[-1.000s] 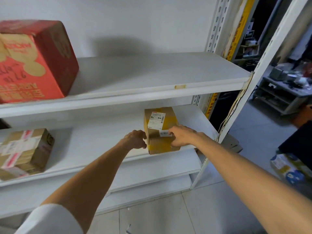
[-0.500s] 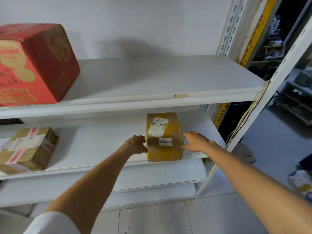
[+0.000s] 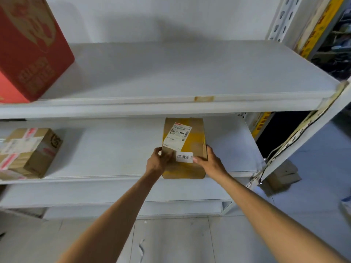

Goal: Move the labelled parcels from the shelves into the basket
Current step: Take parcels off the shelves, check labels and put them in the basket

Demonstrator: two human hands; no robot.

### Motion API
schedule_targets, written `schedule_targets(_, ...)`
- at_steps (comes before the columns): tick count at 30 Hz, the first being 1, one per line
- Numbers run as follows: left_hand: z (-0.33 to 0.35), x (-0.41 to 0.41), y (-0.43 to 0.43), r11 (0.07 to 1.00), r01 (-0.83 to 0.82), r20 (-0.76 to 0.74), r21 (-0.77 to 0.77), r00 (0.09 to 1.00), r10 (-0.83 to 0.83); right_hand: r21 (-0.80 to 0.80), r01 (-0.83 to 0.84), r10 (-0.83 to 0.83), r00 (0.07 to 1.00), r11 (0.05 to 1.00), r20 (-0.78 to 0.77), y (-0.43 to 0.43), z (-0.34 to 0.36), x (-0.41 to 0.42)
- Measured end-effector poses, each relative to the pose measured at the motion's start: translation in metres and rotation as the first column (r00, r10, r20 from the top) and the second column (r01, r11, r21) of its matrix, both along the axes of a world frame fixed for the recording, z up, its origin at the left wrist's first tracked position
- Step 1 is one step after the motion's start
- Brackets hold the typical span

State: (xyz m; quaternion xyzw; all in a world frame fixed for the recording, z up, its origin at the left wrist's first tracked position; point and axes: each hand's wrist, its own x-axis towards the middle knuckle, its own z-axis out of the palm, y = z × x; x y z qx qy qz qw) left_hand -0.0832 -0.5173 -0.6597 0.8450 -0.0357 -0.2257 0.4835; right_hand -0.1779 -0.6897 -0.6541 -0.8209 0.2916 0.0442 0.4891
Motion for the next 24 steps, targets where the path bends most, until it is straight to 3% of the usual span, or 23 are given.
schedule_targets(7,-0.003,0.003,0.005,0.994,-0.057,-0.124,-0.093,0.991,0.045,0.088,0.097,-0.102,0.994,0.991,0.051,-0.002,-0.002,0.001)
schedule_targets(12,-0.009,-0.011,0.016,0.997,-0.041,-0.089,-0.067,0.995,0.035,0.094,0.122,-0.124,0.992,0.988,0.009,0.003,-0.002,-0.006)
schedule_targets(16,-0.011,-0.018,0.027,0.994,-0.043,-0.161,-0.098,0.987,0.027,0.111,0.165,-0.161,0.986,0.98,-0.039,0.007,-0.007,-0.011)
schedule_targets(20,0.001,-0.003,0.02,0.998,0.055,-0.2,-0.018,0.978,-0.057,0.141,0.153,-0.153,0.988,0.978,-0.008,0.002,-0.004,0.0)
schedule_targets(24,0.011,0.003,0.005,0.997,0.051,-0.171,-0.053,0.983,-0.06,0.224,0.166,-0.178,0.983,0.96,0.034,-0.011,-0.003,0.018)
